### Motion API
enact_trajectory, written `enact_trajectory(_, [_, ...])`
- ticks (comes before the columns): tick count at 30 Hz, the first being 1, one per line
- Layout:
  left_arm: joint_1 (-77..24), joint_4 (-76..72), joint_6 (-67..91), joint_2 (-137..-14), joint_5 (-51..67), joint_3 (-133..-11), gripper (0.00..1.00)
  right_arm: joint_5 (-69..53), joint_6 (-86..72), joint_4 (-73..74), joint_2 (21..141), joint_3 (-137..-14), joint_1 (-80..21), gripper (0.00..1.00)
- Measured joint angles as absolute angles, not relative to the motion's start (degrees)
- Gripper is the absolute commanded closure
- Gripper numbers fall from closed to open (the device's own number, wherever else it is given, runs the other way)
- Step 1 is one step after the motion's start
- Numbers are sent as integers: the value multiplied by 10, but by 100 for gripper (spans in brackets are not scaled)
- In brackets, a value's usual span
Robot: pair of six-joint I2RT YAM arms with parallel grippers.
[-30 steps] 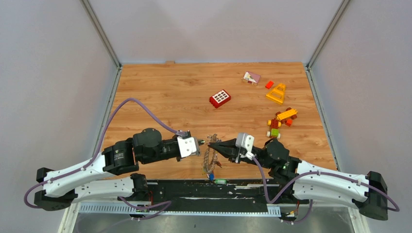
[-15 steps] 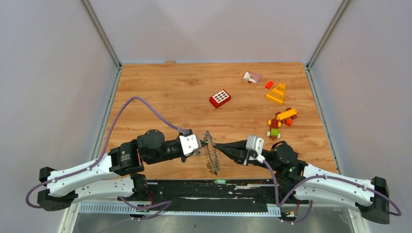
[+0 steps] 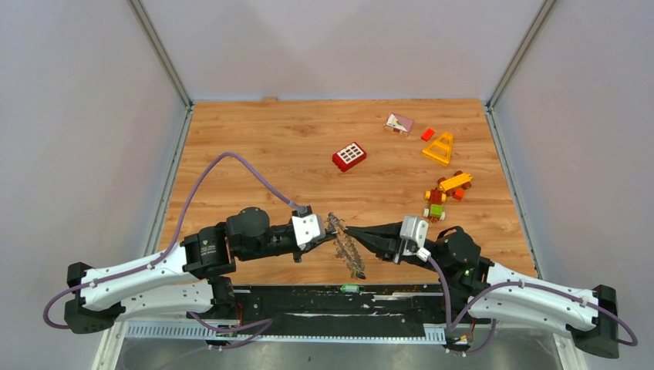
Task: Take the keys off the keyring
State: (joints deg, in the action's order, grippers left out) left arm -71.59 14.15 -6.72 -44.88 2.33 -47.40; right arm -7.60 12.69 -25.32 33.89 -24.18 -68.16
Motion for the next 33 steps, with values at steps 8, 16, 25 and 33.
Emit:
enact_trajectory(8, [-716,136,-63,-449,25,-474,100,-48,127,-253,335,-238,-682,100])
enact_trajectory(16, [-716,134,-63,-449,18,-474,100,-21,127,-245,334,-233,-682,100])
enact_trajectory(25, [-715,134,-64,-449,3,-474,100,0,123,-236,330,-233,-682,100])
enact_trajectory(33, [-715,143,-78,-449,-8,-482,100,10,119,-225,327,-233,-684,100])
